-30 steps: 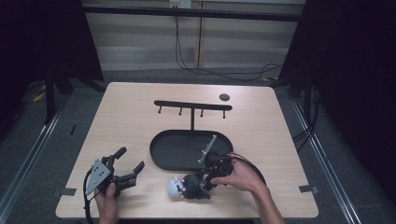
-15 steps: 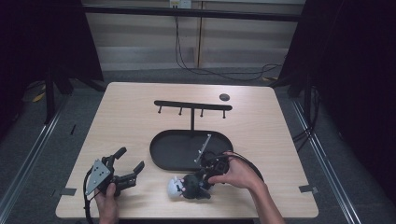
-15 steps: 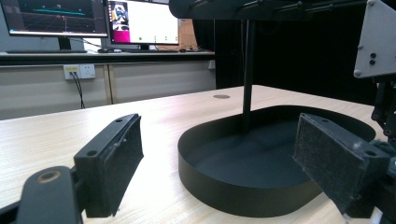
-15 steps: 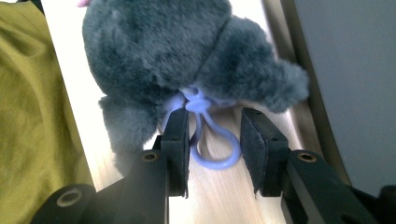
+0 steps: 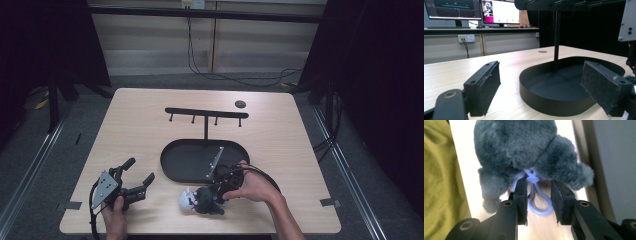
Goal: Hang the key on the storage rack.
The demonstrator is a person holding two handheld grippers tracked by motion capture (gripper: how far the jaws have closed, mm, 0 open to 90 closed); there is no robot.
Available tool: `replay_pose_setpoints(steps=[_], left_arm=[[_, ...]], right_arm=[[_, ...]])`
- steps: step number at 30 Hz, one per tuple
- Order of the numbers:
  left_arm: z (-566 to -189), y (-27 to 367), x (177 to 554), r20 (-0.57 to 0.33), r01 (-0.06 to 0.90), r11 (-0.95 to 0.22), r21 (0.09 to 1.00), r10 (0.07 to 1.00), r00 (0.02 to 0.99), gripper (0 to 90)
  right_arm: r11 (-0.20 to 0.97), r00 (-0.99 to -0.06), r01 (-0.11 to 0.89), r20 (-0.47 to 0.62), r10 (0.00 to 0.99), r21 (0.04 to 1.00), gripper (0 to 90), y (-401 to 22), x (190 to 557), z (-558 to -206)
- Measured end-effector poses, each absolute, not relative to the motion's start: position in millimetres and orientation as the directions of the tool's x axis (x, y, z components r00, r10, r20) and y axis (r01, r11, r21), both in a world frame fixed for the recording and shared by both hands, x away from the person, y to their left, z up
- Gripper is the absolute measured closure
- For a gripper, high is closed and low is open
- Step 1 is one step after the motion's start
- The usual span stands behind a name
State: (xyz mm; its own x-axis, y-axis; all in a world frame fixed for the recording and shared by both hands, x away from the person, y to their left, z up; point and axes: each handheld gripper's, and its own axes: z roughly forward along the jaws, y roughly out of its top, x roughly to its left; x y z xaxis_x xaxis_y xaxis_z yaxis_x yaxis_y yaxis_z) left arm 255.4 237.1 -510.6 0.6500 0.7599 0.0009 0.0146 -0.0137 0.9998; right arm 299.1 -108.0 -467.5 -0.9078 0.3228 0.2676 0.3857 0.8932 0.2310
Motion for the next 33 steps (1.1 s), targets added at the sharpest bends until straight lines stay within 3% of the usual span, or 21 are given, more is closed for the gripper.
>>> replay_pose_setpoints(steps=[3,14,19,23,25,33], left_arm=[[-511,237,255,0.001,0.014,-0.014,1.000,0.760,0.650,15.3],[-511,237,255,0.001,0.014,-0.014,1.000,0.760,0.650,15.3],[-511,237,255,0.001,0.015,-0.014,1.000,0.760,0.650,15.3],[-511,237,255,0.001,0.014,-0.013,1.000,0.760,0.650,15.3],[-511,237,255,0.001,0.015,-0.014,1.000,0.760,0.650,15.3],[-511,237,255,0.001,0.015,-0.014,1.000,0.760,0.650,15.3]], right_arm=[[0.893,-0.908,0.380,0.283,0.310,0.242,66.0,-110,297,-465],[0.896,-0.905,0.375,0.304,0.299,0.236,79.1,-110,291,-461],[0.906,-0.900,0.368,0.327,0.290,0.210,68.3,-106,289,-466],[0.917,-0.913,0.347,0.295,0.283,0.195,71.7,-101,287,-468],[0.922,-0.920,0.338,0.275,0.280,0.190,77.9,-98,286,-468],[0.926,-0.917,0.343,0.270,0.294,0.158,84.0,-95,283,-467]])
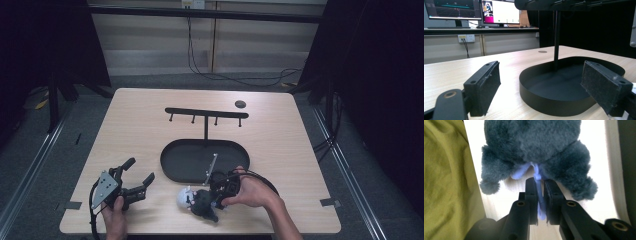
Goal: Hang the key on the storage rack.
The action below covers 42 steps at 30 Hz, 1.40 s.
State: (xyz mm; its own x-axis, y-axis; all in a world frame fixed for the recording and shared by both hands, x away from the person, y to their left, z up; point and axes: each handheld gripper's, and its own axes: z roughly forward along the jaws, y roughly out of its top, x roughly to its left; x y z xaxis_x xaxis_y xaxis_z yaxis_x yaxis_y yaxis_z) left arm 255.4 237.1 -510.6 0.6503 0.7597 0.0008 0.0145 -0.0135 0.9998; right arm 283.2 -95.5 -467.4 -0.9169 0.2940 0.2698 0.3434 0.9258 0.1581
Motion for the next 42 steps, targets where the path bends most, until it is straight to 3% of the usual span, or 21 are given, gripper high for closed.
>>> replay_pose_setpoints(steps=[9,18,25,42], left_arm=[[-511,237,255,0.001,0.014,-0.013,1.000,0.760,0.650,15.3],[-511,237,255,0.000,0.014,-0.013,1.000,0.759,0.652,15.3],[-511,237,255,0.001,0.015,-0.013,1.000,0.759,0.652,15.3],[-511,237,255,-0.001,0.015,-0.012,1.000,0.759,0.651,15.3]], right_arm=[[0.957,-0.942,0.286,0.199,0.272,0.046,86.4,-70,283,-467],[0.965,-0.954,0.262,0.156,0.258,0.011,87.5,-58,284,-466],[0.967,-0.951,0.255,0.185,0.246,0.023,87.5,-60,288,-462],[0.963,-0.960,0.254,0.146,0.239,0.094,87.5,-65,296,-400]])
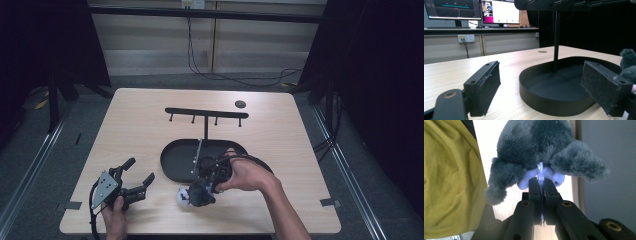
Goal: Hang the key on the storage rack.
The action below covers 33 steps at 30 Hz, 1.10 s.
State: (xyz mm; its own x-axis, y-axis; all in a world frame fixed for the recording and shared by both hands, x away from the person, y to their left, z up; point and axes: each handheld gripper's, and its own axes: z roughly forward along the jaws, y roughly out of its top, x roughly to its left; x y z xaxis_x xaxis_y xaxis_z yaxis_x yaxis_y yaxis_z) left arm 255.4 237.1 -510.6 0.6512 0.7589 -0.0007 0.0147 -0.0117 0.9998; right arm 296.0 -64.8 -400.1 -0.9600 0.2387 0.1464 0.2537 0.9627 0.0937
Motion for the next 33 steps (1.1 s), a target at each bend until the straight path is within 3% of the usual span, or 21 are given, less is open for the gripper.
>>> replay_pose_setpoints(steps=[11,33], left_arm=[[-511,237,255,-0.001,0.015,-0.011,1.000,0.759,0.651,15.3],[-511,237,255,-0.001,0.015,-0.011,1.000,0.758,0.652,15.3]], right_arm=[[0.969,-0.972,0.216,0.123,0.201,0.123,87.6,-57,298,-371],[0.962,-0.972,0.229,0.086,0.218,0.151,87.5,-64,325,-322]])
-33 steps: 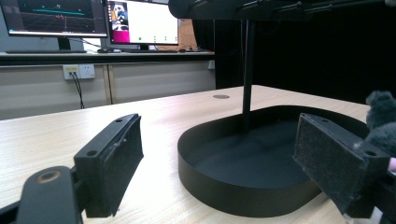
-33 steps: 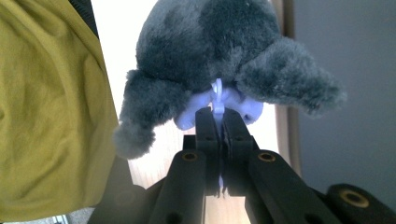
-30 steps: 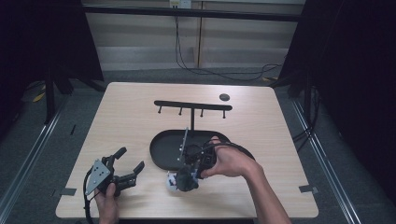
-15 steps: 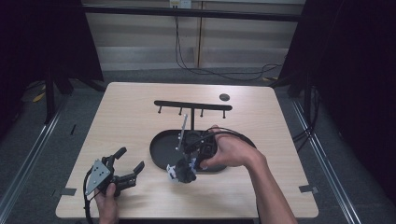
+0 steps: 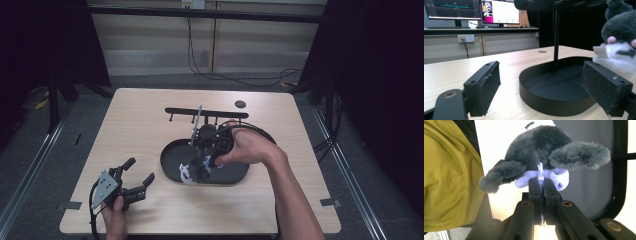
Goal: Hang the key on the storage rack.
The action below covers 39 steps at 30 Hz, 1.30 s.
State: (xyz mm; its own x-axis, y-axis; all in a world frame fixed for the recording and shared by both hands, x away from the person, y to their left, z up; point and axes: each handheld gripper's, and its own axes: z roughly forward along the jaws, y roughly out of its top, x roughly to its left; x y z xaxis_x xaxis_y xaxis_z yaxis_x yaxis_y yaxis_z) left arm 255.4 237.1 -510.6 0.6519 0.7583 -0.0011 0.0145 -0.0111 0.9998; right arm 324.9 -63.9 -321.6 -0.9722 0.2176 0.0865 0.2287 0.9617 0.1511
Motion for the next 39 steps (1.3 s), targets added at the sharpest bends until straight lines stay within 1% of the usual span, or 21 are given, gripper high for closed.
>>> replay_pose_setpoints(steps=[7,23,30,35,37,39], left_arm=[[-511,237,255,-0.001,0.015,-0.011,1.000,0.758,0.652,15.3],[-510,237,255,-0.004,0.018,-0.010,1.000,0.757,0.654,15.3],[-511,236,255,-0.009,0.015,-0.001,1.000,0.757,0.653,15.3],[-511,237,256,-0.004,0.012,-0.006,1.000,0.758,0.652,15.3],[-511,237,256,-0.004,0.012,-0.005,1.000,0.757,0.654,15.3],[-511,237,256,-0.004,0.012,-0.006,1.000,0.756,0.655,15.3]], right_arm=[[0.965,-0.972,0.227,0.087,0.217,0.133,87.5,-61,341,-314],[0.962,-0.962,0.266,0.081,0.260,0.070,87.5,-53,380,-298],[0.961,-0.961,0.270,0.073,0.266,0.050,87.5,-46,393,-301],[0.961,-0.961,0.272,0.075,0.268,0.055,87.4,-45,403,-302],[0.961,-0.960,0.276,0.064,0.274,0.025,87.5,-43,411,-306],[0.960,-0.959,0.278,0.063,0.276,0.019,87.4,-43,413,-306]])
